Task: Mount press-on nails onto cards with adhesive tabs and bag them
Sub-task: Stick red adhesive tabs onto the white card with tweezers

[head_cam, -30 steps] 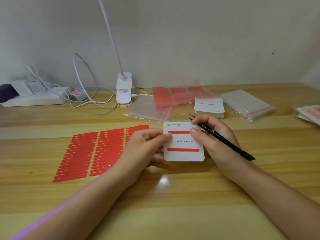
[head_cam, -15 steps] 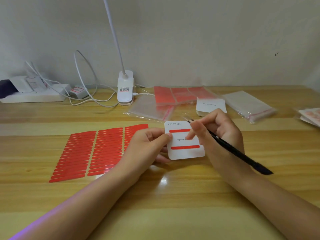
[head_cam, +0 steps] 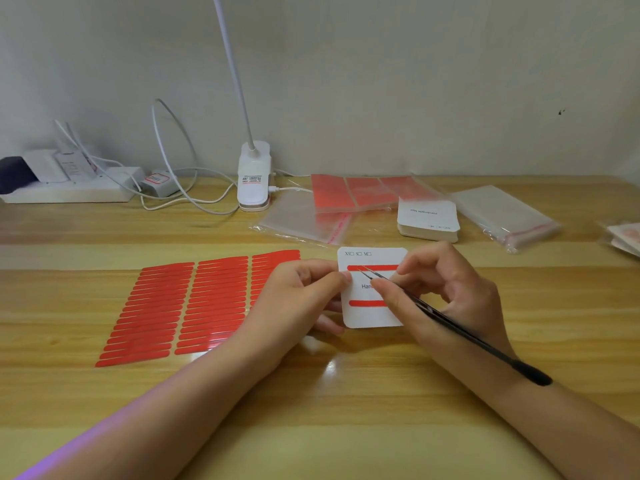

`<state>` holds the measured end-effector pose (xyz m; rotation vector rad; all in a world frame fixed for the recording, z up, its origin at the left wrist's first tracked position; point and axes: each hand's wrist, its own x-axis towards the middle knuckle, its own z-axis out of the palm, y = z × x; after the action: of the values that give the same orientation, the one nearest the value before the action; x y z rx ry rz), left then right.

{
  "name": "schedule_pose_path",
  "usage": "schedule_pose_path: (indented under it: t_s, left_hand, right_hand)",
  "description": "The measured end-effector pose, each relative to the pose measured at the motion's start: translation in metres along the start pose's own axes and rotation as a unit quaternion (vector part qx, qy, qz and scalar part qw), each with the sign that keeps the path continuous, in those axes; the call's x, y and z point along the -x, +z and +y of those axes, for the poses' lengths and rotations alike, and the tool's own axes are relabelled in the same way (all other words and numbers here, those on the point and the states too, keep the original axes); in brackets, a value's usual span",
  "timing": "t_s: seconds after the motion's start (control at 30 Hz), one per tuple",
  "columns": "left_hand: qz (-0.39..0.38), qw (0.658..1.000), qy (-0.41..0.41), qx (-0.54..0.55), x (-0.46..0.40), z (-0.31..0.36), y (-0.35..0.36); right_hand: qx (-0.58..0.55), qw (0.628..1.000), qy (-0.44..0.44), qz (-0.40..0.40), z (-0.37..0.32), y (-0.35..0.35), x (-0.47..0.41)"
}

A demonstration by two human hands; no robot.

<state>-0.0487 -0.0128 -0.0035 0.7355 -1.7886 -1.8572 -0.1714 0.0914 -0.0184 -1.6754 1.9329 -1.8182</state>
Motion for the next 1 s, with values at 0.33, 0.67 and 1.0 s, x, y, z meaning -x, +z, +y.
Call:
schedule_pose_path:
  t_s: [0.33, 0.67, 1.0]
  left_hand:
    - [-0.013, 1.000, 0.000, -0.002, 0.0012, 0.0035, 0.0026]
    - [-0.020, 1.000, 0.006, -0.017, 0.0030, 0.0038, 0.0033]
    - [-0.010, 1.000, 0.011, -0.026, 0.0030, 0.0028, 0.0036]
  right_hand:
    - [0.066, 0.994, -0.085, -0.028, 0.0017, 0.0014, -0.0006]
    - [0.093, 0.985, -0.141, -0.031, 0.0060, 0.0019, -0.0007]
    - [0.118, 0.976, -0.179, -0.044, 0.0100, 0.0026, -0.0013]
